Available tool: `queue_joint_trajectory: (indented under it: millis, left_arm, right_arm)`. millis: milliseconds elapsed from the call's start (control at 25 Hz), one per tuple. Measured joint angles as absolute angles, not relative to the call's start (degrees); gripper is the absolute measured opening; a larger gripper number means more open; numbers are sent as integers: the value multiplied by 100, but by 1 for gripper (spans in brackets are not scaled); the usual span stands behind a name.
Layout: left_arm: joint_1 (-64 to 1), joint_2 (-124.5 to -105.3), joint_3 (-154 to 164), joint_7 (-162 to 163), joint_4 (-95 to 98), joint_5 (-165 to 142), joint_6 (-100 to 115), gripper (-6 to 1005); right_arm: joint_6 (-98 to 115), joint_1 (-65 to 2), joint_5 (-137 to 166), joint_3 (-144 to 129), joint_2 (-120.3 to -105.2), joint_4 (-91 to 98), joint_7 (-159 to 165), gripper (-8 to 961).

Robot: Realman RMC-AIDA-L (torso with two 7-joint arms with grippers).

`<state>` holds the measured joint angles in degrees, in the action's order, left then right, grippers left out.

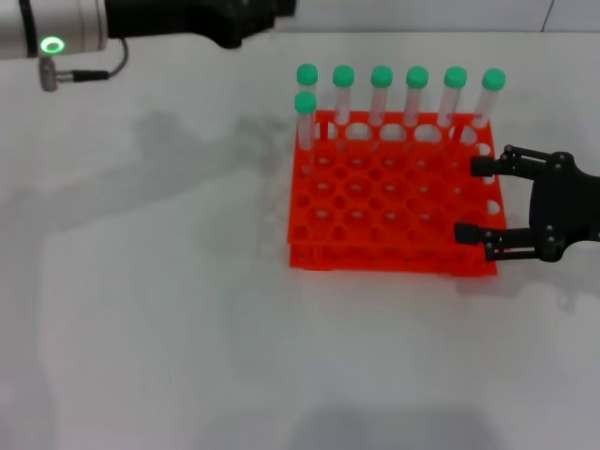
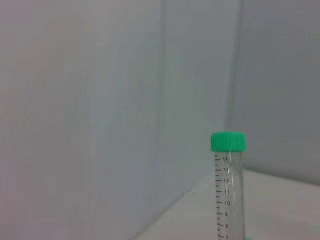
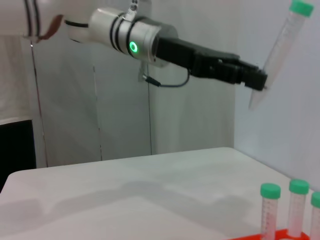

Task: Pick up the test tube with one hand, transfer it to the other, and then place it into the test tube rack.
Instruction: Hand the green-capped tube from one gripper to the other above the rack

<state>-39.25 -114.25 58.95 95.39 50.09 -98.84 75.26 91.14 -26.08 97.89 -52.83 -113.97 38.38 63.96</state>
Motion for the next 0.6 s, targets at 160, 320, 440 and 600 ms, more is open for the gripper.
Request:
queue_joint_trajectory:
  millis: [160,320,440,600]
  left_arm:
    - [-4742,-11039,5761,8786,3344,-9955,8027,213]
    - [-5047,-11025,5782,8496,2854,-10534,8172,215]
    - [-5110,-11098,5781,8489,2915,-10964,8207,217]
    - [-5119,-11168,5775,8440,2936,-11191,8270,219]
  right_arm:
    - [9121,-2621,9734,-5282,-11408,3865,6406,873]
    - [9124,-2632,9723,-5282,-11400,3926,6463,872]
    - [9124,-2641,9721,-5277,-11351,3929,6492,872]
    - [9134,-2678,9711,-5271,-11259,3930,6538,872]
